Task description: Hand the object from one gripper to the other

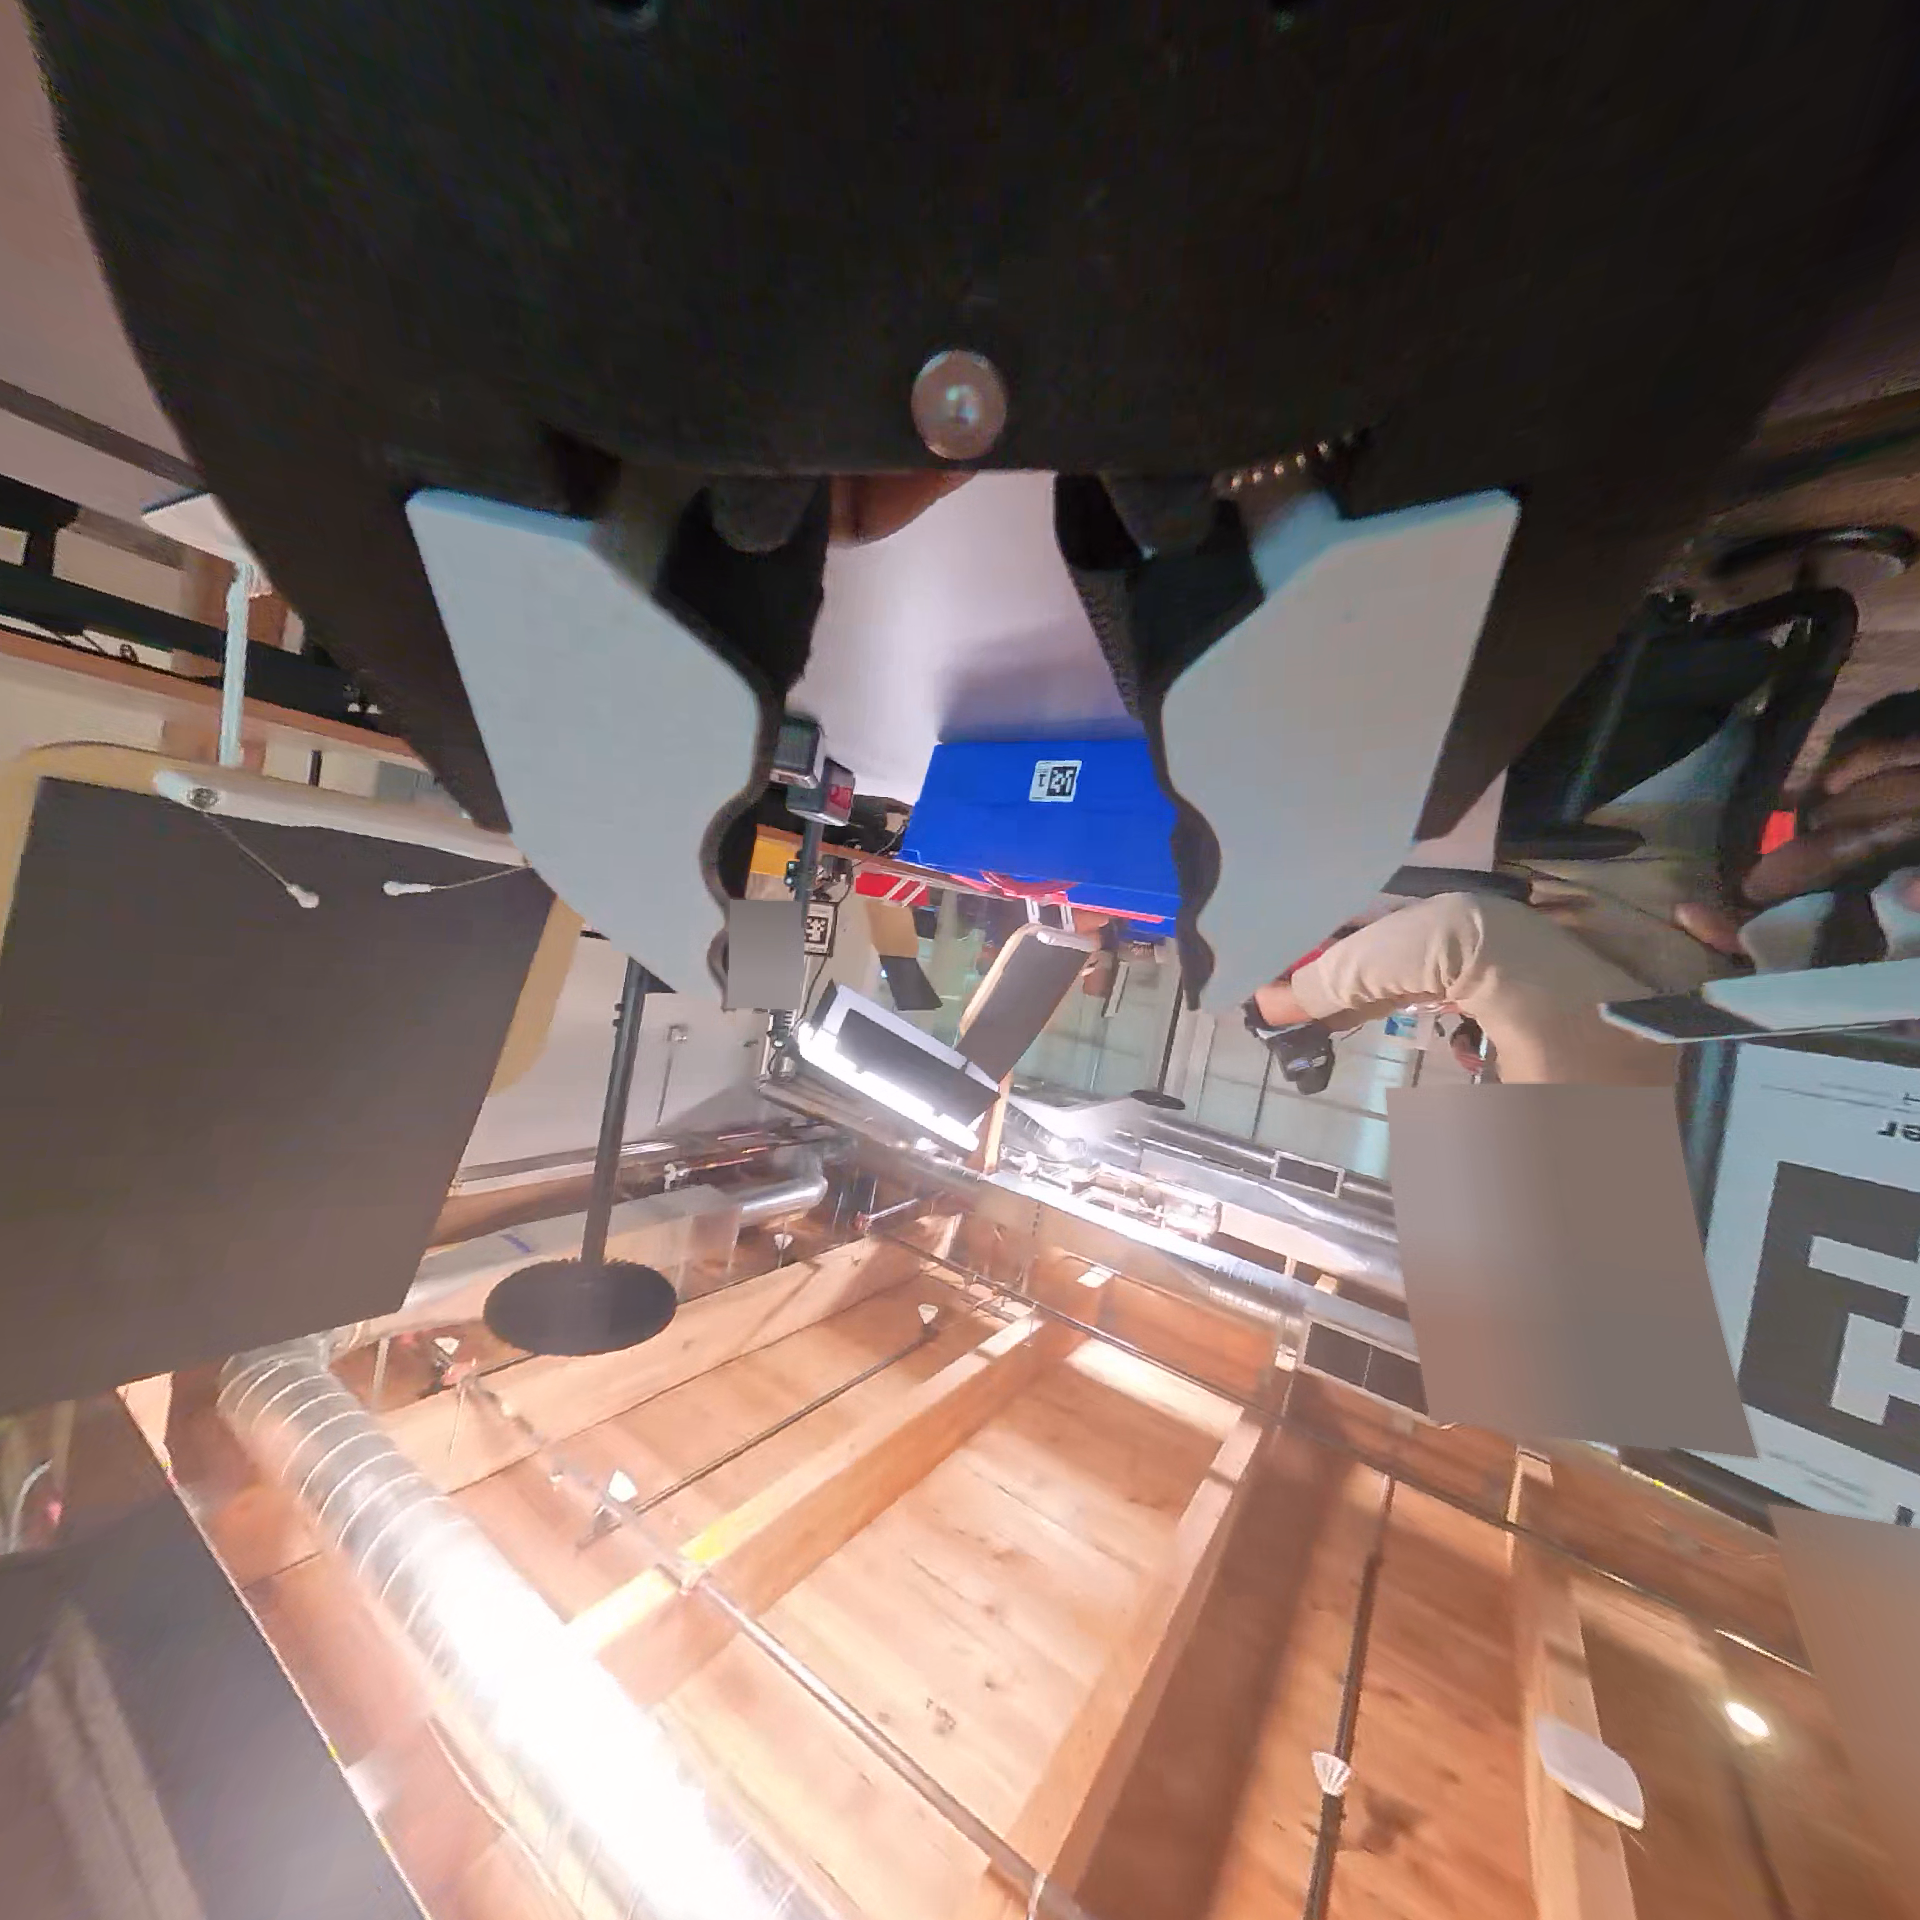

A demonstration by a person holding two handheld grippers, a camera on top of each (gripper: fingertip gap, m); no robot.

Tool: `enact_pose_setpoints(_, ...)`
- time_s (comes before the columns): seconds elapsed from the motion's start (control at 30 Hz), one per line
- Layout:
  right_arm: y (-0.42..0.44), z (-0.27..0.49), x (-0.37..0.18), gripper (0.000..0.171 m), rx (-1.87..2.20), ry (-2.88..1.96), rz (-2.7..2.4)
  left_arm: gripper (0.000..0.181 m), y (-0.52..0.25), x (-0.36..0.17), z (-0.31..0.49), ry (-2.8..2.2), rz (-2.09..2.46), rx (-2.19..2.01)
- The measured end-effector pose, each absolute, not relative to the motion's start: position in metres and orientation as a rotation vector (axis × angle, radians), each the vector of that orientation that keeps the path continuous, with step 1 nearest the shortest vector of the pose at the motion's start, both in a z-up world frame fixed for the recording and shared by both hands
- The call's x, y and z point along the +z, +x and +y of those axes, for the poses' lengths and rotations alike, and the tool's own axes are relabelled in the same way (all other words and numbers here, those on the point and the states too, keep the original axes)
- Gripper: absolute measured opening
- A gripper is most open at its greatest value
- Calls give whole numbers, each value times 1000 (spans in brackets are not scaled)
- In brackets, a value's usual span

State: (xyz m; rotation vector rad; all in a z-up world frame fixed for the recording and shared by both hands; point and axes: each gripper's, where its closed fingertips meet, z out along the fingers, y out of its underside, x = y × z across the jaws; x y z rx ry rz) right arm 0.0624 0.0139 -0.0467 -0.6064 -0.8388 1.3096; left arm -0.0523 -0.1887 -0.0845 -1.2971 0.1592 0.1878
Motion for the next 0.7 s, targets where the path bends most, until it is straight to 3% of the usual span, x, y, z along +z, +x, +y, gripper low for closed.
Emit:
enact_pose_setpoints(0.33,33,16,-57,67,1362,-696,-979,36,-93,-182,-221,-1597,-100,139)
enact_pose_setpoints(0.7,13,15,-59,65,1429,-717,-1001,37,-95,-229,-262,-1819,-260,33)
